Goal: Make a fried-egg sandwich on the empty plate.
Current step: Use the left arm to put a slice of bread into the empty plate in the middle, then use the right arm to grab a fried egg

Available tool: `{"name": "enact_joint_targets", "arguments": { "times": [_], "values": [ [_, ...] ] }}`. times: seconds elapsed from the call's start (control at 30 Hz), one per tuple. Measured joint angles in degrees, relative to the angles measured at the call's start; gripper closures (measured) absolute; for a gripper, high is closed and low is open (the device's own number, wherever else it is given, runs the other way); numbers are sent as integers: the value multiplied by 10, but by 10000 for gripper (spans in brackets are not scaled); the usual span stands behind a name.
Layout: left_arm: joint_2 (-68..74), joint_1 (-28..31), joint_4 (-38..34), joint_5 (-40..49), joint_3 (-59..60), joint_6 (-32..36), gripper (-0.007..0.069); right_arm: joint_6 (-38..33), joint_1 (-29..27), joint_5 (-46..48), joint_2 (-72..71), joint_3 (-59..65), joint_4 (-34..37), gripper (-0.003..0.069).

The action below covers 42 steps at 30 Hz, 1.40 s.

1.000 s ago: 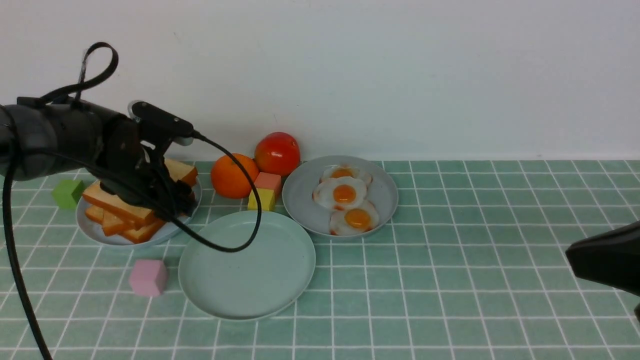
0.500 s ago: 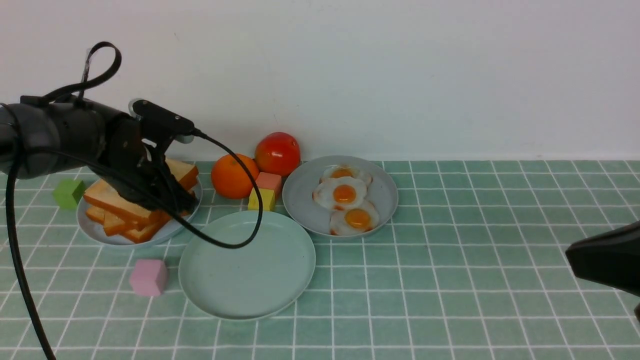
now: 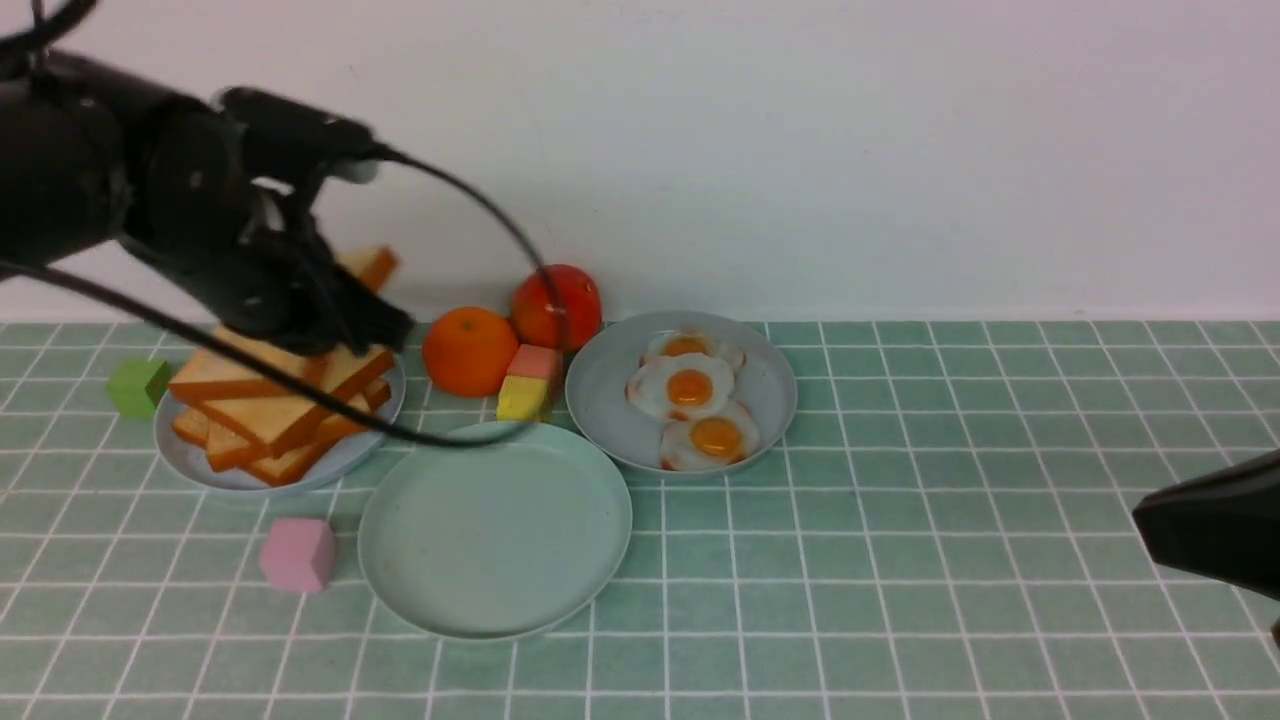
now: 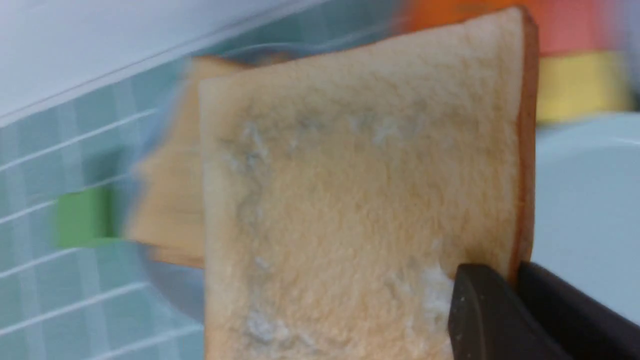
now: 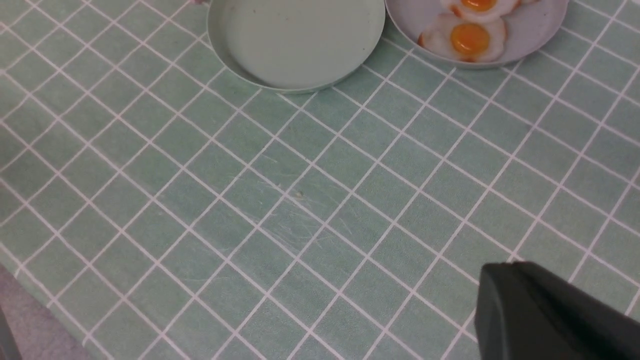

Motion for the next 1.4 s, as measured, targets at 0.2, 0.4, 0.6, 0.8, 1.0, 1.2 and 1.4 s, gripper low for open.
{"name": "enact_joint_targets", "arguments": {
  "times": [0.2,0.4,0.6,0.8,1.0,1.2,1.4],
  "values": [
    [14,-140,-3,14,51,-13,586,0,0,-1,0,0,0,640],
    [92,-165,44,-16,56,-45,586,0,0,0,0,0,13,637],
    [129,-165,92,-28,56,-69,575,0,0,11,0,0,17,599],
    [133,-165,96,-37,56,-70,378,0,0,3,0,0,16,421],
    [82,-172,65,-31,56,-74,74,29,0,-88,26,0,18,280],
    [-92,-213,27,-23,56,-129,153,42,0,-141,149,-31,24,339],
    [-297,-216,33,-4,85,-199,579,35,-24,-98,353,-144,55,397]
  ]
}}
